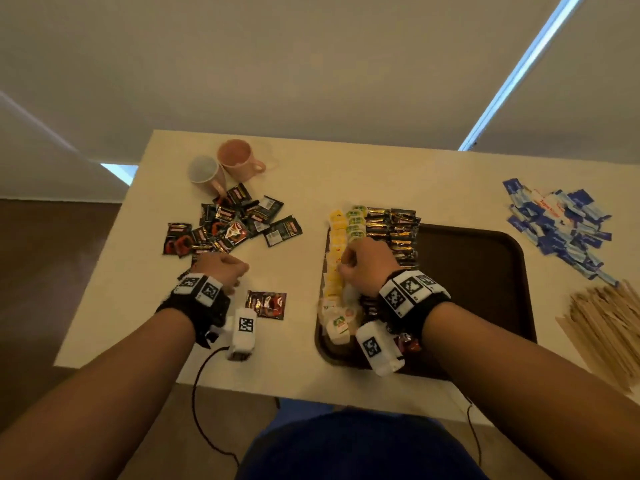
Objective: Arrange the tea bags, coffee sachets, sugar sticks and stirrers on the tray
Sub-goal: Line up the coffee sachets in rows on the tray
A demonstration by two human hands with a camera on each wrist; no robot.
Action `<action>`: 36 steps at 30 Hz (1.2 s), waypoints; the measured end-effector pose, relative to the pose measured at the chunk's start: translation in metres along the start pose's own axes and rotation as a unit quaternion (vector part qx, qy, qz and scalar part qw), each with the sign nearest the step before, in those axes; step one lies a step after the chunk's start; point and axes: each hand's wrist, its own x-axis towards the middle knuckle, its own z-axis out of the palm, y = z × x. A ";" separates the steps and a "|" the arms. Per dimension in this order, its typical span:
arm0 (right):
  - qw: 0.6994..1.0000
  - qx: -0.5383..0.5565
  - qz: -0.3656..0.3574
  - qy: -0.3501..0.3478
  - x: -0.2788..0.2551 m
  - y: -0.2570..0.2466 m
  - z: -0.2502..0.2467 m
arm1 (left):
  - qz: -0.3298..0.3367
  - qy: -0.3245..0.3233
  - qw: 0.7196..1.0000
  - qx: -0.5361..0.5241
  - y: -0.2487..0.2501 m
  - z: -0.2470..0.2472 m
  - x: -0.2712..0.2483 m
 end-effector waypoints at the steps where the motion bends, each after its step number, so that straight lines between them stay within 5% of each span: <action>1: 1.000 -0.011 -0.010 -0.009 0.010 -0.016 0.007 | -0.013 0.021 1.000 0.007 -0.006 -0.013 0.011; 9: 0.994 -0.100 -0.025 -0.035 0.109 -0.095 0.062 | -0.113 0.093 0.987 0.063 -0.030 -0.071 0.100; 18: 0.988 -0.140 0.050 -0.043 0.205 -0.139 0.106 | -0.075 0.040 0.985 0.150 -0.011 -0.062 0.143; 26: 0.991 -0.121 0.012 -0.058 0.214 -0.147 0.122 | 0.031 0.018 0.999 0.041 0.008 -0.036 0.150; 36: 0.995 -0.060 0.007 -0.075 0.210 -0.131 0.114 | 0.028 0.012 0.999 -0.045 0.011 -0.037 0.141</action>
